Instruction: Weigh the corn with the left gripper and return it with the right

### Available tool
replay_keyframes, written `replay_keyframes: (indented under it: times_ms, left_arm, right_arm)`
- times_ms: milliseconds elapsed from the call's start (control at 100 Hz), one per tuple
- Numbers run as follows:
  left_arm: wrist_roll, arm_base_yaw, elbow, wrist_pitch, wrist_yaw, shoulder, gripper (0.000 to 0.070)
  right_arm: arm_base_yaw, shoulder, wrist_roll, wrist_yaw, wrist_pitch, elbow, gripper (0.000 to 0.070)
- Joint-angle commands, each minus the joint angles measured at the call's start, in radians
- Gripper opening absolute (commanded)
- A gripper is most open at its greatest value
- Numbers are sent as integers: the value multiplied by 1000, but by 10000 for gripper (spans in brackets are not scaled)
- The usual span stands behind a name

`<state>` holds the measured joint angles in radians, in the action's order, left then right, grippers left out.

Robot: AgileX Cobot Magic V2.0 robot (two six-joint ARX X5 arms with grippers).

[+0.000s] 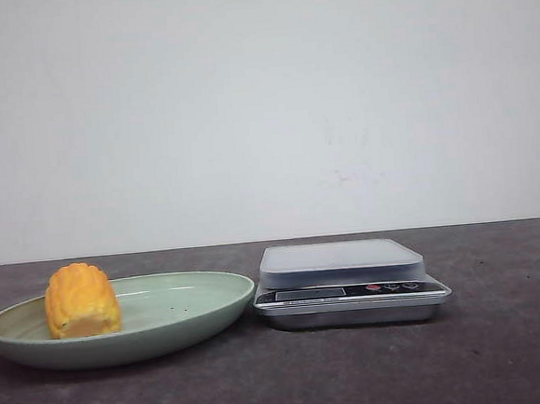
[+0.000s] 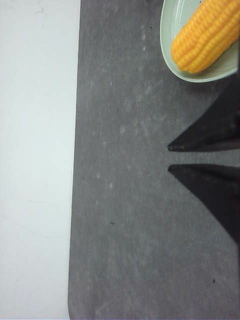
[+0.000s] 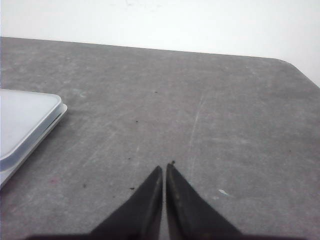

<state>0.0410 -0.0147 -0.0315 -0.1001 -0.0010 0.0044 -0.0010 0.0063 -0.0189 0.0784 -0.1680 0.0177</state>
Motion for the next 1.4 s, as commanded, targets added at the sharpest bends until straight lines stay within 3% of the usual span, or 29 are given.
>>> replay_keyframes:
  times_ms: [0, 370, 500, 840, 870, 970, 1030, 1180, 1390]
  left_arm:
    - [0, 0, 18, 12, 0, -2, 0]
    - [0, 0, 18, 12, 0, -2, 0]
    - [1, 0, 18, 12, 0, -2, 0]
    - [3, 0, 18, 18, 1, -2, 0]
    - [28, 0, 18, 18, 3, -2, 0]
    - [216, 0, 18, 18, 31, -2, 0]
    - [276, 0, 18, 18, 31, -2, 0]
    - [395, 0, 17, 18, 40, -2, 0]
    - [435, 0, 6, 18, 122, -2, 0]
  right_arm:
    - [0, -3, 5, 0, 11, -4, 7]
    - [0, -3, -3, 0, 11, -4, 7]
    - [-2, -3, -98, -70, 14, -4, 6]
    - [-2, -3, -97, -108, 14, -4, 7]
    - [-2, -3, -97, -108, 14, -4, 7]
    - [-2, -3, -87, -100, 14, -4, 6]
    - [-1, -3, -57, -91, 23, -4, 7]
    - [-1, -3, 132, 16, 119, -4, 7]
    - [-1, -3, 319, 186, 317, -4, 6]
